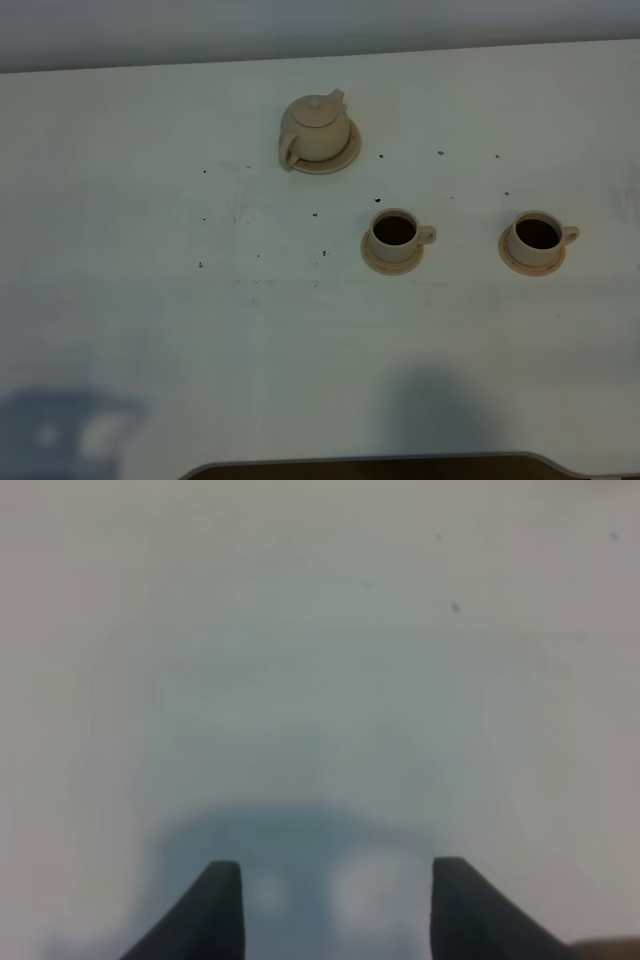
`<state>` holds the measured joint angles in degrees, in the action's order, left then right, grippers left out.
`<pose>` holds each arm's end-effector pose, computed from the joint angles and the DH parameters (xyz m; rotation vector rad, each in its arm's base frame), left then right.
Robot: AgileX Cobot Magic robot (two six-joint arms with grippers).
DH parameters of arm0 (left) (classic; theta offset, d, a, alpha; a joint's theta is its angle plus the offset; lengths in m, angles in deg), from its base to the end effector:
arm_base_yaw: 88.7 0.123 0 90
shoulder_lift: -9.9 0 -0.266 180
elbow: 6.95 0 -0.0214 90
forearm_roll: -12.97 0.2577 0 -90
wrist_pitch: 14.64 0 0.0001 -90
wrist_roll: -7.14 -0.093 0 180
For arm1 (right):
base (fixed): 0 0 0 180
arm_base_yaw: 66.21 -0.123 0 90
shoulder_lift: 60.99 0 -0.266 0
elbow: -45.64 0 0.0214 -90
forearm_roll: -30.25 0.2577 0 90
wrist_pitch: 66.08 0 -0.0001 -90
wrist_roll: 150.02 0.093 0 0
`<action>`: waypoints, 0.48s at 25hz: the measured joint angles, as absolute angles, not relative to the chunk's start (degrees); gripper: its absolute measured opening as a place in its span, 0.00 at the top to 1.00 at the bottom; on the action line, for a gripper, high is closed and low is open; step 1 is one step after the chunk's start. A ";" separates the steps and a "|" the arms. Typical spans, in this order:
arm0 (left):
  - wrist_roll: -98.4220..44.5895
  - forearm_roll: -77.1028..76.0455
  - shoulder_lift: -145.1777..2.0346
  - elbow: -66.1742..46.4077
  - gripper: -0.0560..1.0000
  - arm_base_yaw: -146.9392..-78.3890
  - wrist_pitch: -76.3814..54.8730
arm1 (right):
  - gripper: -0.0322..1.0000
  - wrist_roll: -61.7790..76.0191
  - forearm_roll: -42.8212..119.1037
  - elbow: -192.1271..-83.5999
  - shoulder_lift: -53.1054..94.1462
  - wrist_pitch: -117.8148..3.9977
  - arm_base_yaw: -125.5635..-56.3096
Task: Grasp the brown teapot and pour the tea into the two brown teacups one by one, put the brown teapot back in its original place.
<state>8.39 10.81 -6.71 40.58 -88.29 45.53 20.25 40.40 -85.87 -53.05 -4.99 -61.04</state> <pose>0.0444 -0.0027 0.2782 -0.0330 2.1692 -0.0546 0.0224 0.0124 0.2781 -0.0897 2.0367 0.0495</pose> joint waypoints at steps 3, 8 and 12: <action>8.23 10.81 -5.50 40.58 0.54 -86.34 45.53 | 0.58 20.25 40.40 -85.87 -53.05 -4.99 -61.04; 8.17 10.81 -1.49 40.58 0.54 -85.84 45.58 | 0.58 20.25 40.40 -85.87 -53.05 -4.99 -61.04; 8.17 10.81 1.56 40.58 0.54 -85.84 45.64 | 0.58 20.25 40.40 -85.87 -53.05 -4.99 -61.04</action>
